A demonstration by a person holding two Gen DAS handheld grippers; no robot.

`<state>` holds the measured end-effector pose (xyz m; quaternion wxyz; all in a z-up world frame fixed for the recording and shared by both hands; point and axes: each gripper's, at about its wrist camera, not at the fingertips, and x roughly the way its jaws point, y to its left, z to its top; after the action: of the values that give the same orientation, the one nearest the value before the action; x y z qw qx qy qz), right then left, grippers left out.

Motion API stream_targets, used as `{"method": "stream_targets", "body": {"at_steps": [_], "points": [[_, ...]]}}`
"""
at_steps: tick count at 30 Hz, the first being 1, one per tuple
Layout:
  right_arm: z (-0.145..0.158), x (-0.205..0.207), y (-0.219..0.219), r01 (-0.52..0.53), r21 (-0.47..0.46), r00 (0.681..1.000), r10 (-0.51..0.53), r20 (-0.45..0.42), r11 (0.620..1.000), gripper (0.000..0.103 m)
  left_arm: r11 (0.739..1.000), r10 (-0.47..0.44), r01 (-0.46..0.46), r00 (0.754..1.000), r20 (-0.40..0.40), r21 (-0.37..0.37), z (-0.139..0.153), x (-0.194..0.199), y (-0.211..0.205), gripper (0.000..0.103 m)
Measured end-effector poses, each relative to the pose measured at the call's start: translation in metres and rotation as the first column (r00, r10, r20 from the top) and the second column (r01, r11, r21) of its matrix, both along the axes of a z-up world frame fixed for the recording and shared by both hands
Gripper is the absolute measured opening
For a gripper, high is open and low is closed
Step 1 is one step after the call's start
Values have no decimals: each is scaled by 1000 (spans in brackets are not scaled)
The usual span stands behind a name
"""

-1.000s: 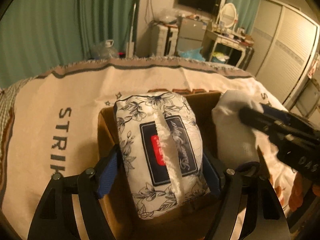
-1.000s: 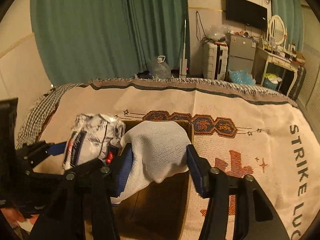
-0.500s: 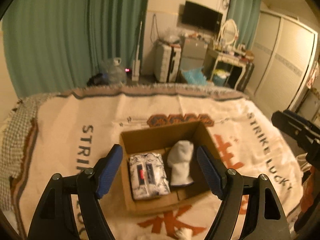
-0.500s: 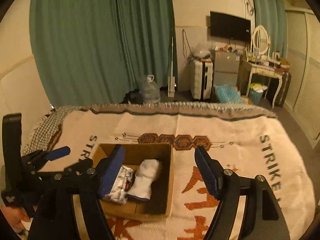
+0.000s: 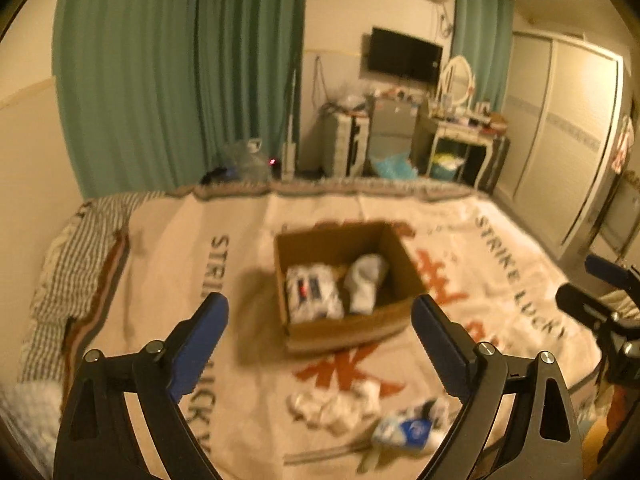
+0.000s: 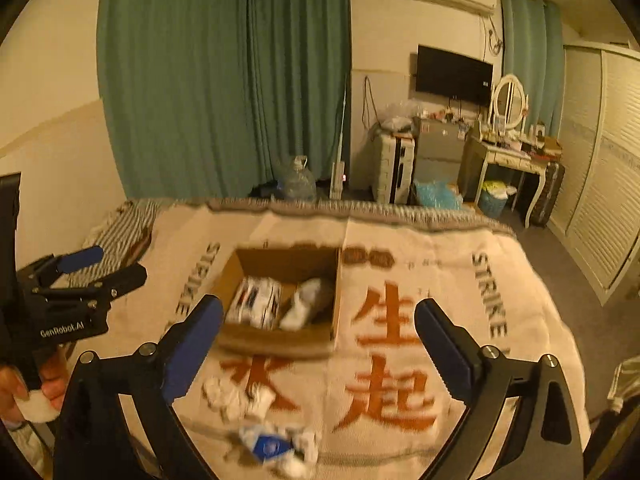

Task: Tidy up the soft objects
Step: 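Move both tools back toward the remaining items on the blanket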

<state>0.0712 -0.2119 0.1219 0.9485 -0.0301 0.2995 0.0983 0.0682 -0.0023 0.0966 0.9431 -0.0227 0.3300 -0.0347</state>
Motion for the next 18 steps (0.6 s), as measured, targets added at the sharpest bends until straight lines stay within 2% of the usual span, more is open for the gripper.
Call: {"method": "stream_targets", "body": {"at_steps": [4, 7, 10, 13, 18], "points": [[-52, -15, 3, -12, 11, 995, 13, -98, 1000, 97, 999, 41, -41, 998, -51, -9, -41, -14, 4, 94], [-97, -18, 6, -2, 18, 980, 5, -199, 1000, 97, 997, 72, -70, 991, -111, 16, -74, -18, 4, 94], [-135, -20, 12, 12, -13, 962, -15, -271, 1000, 97, 995, 95, -92, 987, -126, 33, -96, -28, 3, 94], [-161, -18, 18, 16, -75, 951, -38, -306, 997, 97, 995, 96, -94, 982, -162, 19, -115, -30, 3, 94], [-197, -13, 30, -14, -39, 917, -3, -400, 999, 97, 998, 56, -48, 976, -208, 44, -136, -14, -1, 94]]}}
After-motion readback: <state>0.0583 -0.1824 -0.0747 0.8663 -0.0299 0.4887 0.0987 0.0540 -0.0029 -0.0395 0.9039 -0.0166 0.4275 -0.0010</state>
